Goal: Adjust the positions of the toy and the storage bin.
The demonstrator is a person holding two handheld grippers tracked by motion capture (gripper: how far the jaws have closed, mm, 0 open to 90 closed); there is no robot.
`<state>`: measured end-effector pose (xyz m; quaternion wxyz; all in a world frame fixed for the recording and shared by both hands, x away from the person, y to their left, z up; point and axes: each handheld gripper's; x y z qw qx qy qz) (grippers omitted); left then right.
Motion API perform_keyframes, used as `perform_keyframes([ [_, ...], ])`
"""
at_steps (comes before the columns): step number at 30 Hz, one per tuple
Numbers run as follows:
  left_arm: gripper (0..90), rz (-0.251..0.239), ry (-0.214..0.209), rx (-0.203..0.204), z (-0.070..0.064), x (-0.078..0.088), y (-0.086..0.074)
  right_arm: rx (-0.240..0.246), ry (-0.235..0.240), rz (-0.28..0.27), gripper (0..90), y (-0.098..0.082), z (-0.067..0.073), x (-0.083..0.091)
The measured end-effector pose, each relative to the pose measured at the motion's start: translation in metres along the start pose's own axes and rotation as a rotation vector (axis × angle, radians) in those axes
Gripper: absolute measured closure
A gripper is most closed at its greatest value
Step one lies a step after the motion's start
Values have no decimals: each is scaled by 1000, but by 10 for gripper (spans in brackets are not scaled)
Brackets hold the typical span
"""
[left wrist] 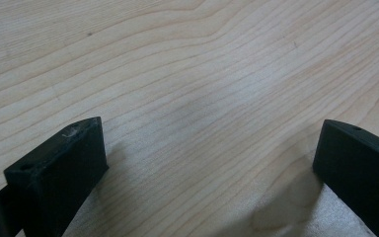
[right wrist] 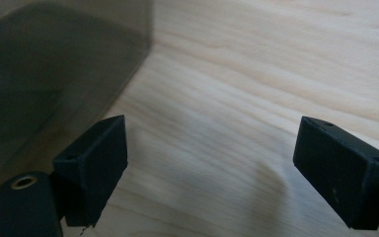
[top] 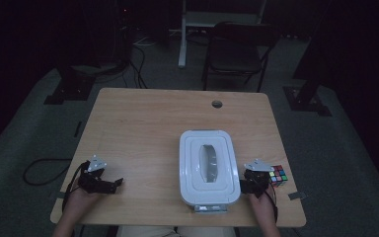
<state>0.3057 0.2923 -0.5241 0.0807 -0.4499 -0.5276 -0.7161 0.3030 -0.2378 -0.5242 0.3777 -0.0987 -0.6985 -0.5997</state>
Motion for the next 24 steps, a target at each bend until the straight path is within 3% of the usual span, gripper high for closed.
perform_keyframes([
  [6, 6, -2, -15, -18, -1, 0, 0, 28, 23, 29, 145, 3, 4, -7],
  [13, 6, -2, -28, -29, -1, 0, 0, 27, 51, 52, 150, 5, 2, -10],
  [24, 6, 0, -33, -35, -2, 0, 0, 13, 50, 60, 135, 4, 2, -9],
])
Point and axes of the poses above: each handheld gripper's, and its own axes: x roughly backward along the jaws, y roughly out of its top, z roughly to its left, and after that the axes turned 2 degrees about -x, right-handed
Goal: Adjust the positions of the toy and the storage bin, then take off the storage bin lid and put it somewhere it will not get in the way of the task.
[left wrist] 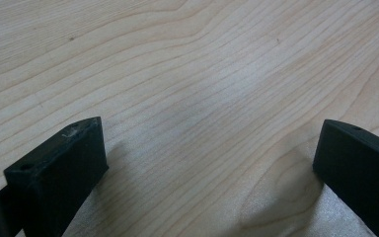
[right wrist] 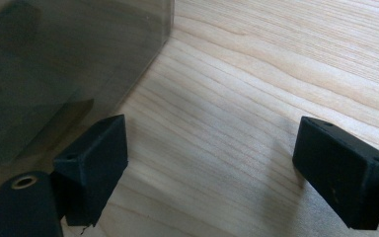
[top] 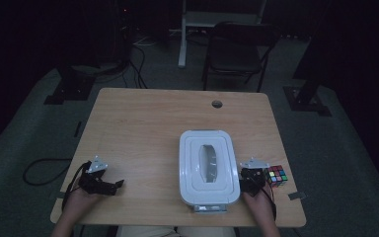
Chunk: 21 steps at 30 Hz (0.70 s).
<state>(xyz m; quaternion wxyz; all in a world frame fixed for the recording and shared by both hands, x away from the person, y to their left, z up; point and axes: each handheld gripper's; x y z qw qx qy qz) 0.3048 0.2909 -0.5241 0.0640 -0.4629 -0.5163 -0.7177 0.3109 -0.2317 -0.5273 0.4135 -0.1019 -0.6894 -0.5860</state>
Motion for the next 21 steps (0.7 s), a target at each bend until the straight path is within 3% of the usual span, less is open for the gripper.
perform_keyframes([
  [10, 6, -2, -9, -6, 1, 0, 0, -1, 0, 0, 134, 0, 0, 0],
  [21, 6, 32, -65, -2, -4, -2, 10, -1, 0, 0, 134, 0, 0, 0],
])
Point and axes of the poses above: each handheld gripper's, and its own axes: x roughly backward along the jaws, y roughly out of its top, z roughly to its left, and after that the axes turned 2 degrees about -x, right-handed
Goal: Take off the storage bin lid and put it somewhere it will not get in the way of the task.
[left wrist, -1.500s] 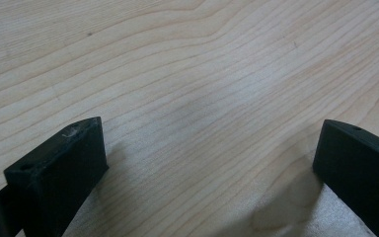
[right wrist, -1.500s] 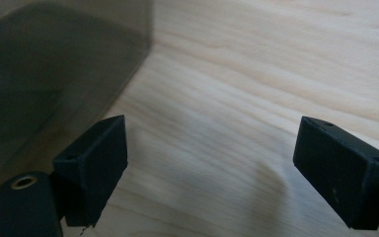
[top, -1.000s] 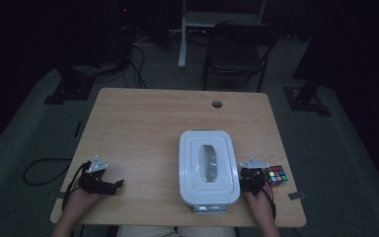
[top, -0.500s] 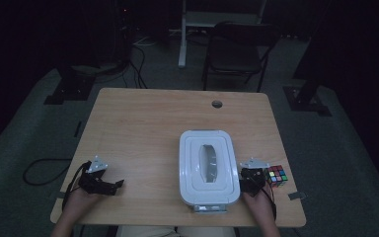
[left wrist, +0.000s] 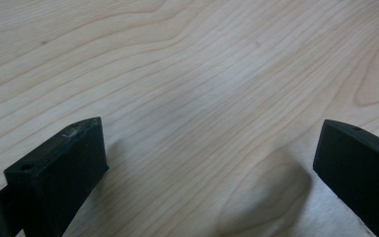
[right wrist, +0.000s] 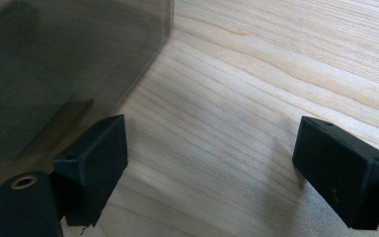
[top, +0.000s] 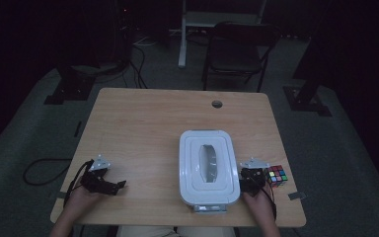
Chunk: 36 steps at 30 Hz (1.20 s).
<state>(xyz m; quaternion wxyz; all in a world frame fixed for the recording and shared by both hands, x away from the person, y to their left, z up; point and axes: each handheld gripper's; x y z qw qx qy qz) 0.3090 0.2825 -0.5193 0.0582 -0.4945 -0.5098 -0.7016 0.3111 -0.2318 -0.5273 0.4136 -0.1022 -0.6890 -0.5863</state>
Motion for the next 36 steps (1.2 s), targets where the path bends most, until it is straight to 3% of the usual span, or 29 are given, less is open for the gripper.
perform_keyframes([
  [14, 6, -3, -84, -26, -20, -1, 28, 0, 0, 0, 133, 0, 0, 0],
  [26, 7, -43, -137, -95, -38, 13, 53, 0, 0, 1, 133, 0, 0, 0],
  [36, 6, -112, -196, -164, -60, 28, 77, 0, 0, 1, 133, 0, 0, 0],
])
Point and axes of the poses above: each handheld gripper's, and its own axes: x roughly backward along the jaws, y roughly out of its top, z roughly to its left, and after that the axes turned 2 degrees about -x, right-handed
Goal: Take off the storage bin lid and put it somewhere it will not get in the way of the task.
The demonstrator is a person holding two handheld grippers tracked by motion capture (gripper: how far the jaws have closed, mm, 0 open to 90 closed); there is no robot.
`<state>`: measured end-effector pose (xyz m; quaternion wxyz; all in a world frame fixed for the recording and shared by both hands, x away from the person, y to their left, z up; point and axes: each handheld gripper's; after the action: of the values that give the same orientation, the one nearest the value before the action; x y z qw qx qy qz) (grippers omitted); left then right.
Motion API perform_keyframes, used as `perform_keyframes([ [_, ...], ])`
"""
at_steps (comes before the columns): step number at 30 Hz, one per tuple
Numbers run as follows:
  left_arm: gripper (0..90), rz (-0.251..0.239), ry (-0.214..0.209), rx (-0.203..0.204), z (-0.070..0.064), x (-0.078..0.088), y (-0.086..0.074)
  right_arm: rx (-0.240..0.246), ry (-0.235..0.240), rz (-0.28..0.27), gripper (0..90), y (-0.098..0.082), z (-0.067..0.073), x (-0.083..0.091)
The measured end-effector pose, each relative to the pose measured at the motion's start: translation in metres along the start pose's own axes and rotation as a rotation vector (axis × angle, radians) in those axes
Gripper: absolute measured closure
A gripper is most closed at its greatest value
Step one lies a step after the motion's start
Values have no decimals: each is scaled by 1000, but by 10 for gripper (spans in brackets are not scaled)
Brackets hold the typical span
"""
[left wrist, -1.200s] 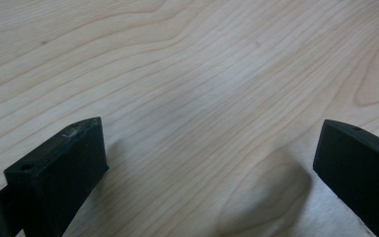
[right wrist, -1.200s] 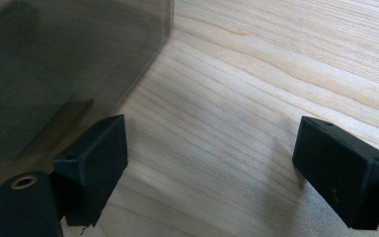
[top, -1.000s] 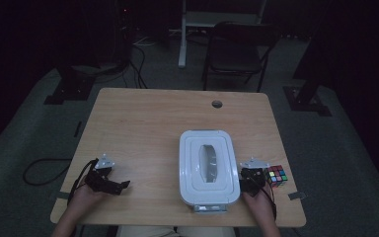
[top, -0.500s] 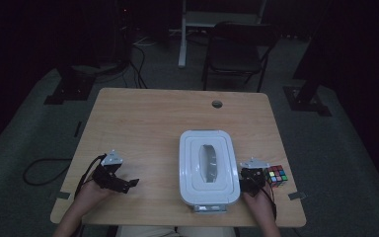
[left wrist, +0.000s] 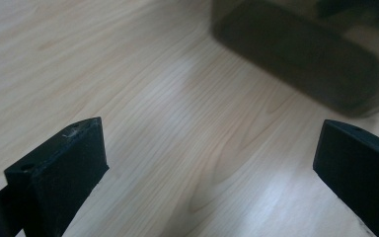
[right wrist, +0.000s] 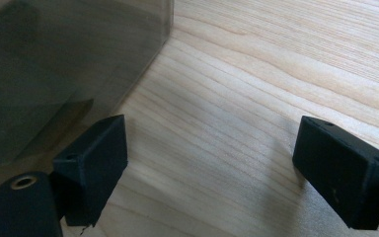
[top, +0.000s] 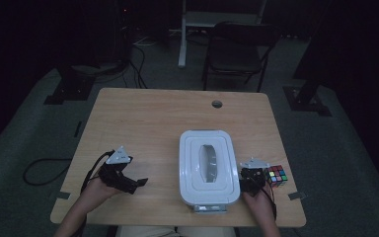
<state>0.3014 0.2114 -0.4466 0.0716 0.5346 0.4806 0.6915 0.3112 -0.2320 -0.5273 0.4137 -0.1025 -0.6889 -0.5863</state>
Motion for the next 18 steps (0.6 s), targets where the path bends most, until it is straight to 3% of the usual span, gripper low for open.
perform_keyframes([
  [18, 7, -117, -193, -62, -22, -5, 44, 0, 0, 0, 133, 0, 0, 0],
])
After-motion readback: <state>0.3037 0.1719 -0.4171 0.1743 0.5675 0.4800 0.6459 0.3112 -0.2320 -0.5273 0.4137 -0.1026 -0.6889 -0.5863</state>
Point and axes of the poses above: each handheld gripper's, and its own axes: x roughly backward along the jaws, y roughly out of its top, z roughly to its left, and after that the axes turned 2 degrees about -x, right-handed
